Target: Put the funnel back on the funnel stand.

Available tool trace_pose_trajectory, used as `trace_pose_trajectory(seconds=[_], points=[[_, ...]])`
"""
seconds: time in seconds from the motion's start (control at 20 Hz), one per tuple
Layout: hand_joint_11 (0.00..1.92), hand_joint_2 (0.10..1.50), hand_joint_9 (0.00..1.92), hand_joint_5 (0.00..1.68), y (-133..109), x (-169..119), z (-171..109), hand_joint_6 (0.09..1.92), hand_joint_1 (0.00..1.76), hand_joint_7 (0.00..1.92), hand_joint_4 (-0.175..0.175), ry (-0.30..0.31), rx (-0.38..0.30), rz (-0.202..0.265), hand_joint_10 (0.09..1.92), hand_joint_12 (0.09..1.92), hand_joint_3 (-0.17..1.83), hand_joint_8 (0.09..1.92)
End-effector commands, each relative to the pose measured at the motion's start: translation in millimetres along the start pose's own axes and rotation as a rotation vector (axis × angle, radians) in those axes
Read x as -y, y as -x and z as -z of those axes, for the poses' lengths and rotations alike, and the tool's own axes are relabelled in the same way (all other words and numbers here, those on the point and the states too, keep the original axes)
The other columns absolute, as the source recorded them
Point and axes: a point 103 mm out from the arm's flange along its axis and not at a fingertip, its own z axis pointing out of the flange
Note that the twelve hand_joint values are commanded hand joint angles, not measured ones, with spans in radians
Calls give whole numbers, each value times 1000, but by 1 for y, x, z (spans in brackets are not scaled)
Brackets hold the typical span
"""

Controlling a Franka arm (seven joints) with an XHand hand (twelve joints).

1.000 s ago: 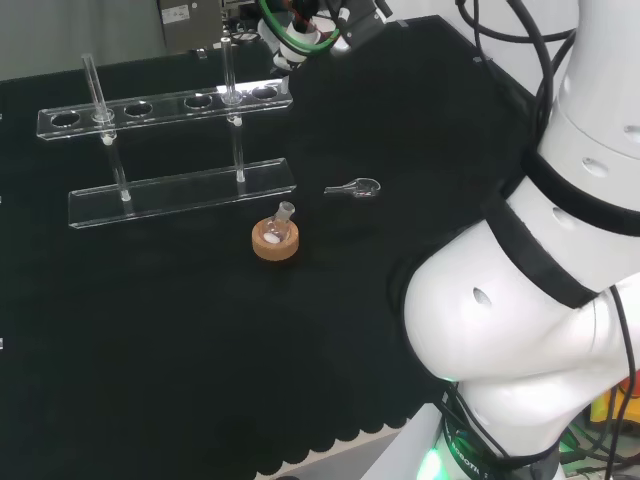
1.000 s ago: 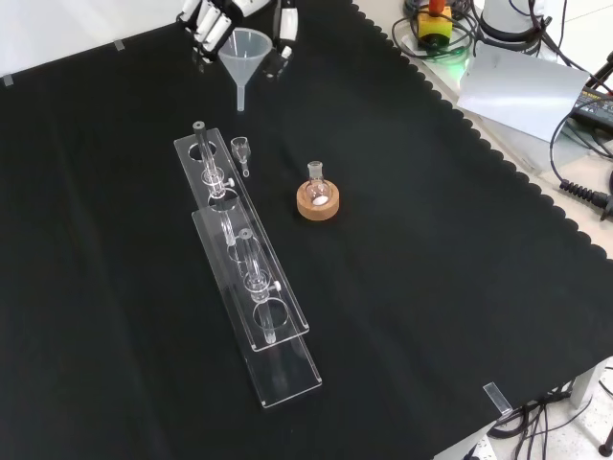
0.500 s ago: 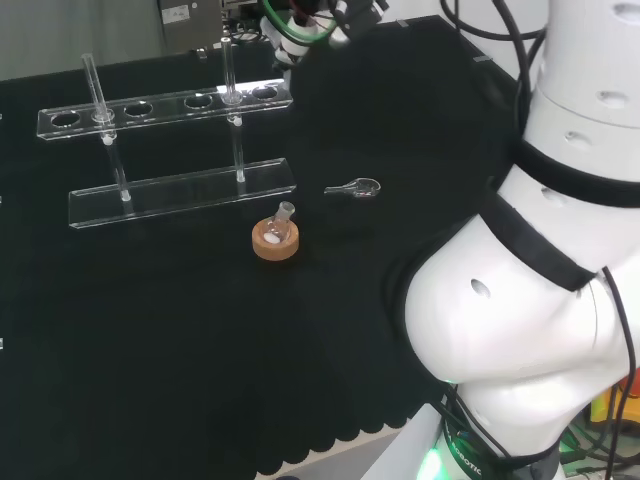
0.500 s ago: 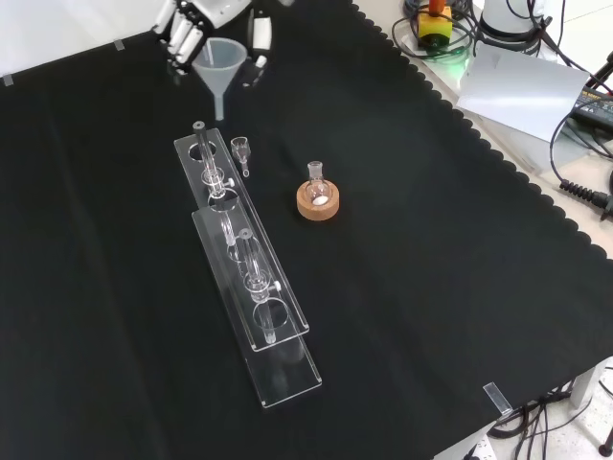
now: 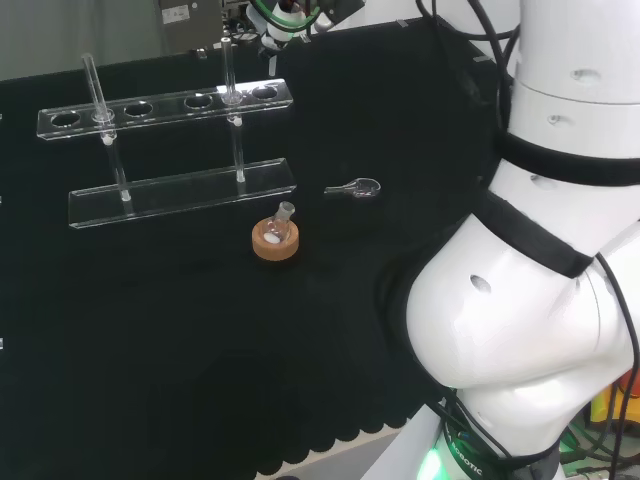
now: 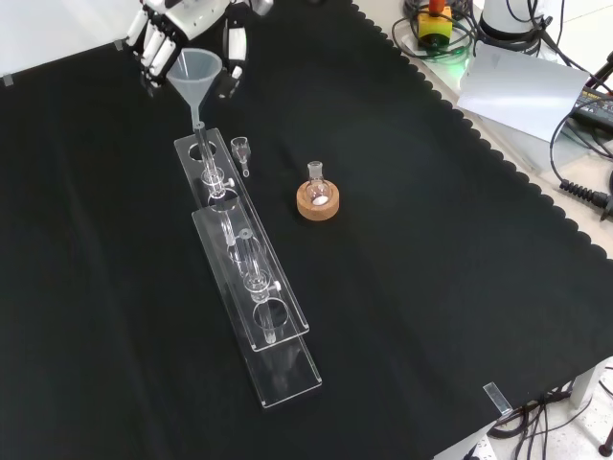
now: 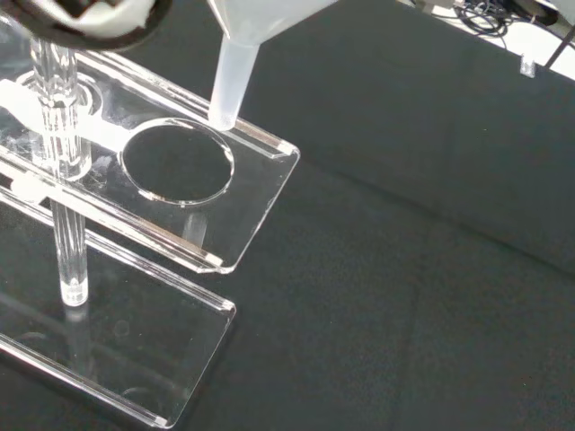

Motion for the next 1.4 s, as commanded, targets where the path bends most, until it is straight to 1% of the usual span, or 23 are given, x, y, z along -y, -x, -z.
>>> trace_pose_trajectory(seconds=[0.05,0.25,0.45,0.7,0.8,1.0,1.2,1.4], points=[[574,676,981,528,-5,-9,-5,686,794,613,-41,-10,11,24,482,1268,543,696],[574,676,981,527,-1,-10,-7,687,794,614,-41,-10,4,28,483,1268,544,697],[574,676,981,527,-7,-15,-10,689,794,614,-41,-26,12,32,484,1268,544,697],[574,676,981,527,-11,-20,-18,690,795,614,-41,-31,7,35,484,1268,544,697],[574,676,980,527,-6,-19,-19,690,795,614,-41,-29,-5,34,484,1268,544,697],[575,676,980,527,-10,-22,-23,691,795,614,-41,-45,9,37,485,1268,545,697],[575,676,980,527,-13,-25,-31,692,795,614,-41,-53,8,40,485,1268,545,698],[575,675,980,526,-9,-25,-33,692,795,614,-41,-54,-1,43,485,1268,545,698]])
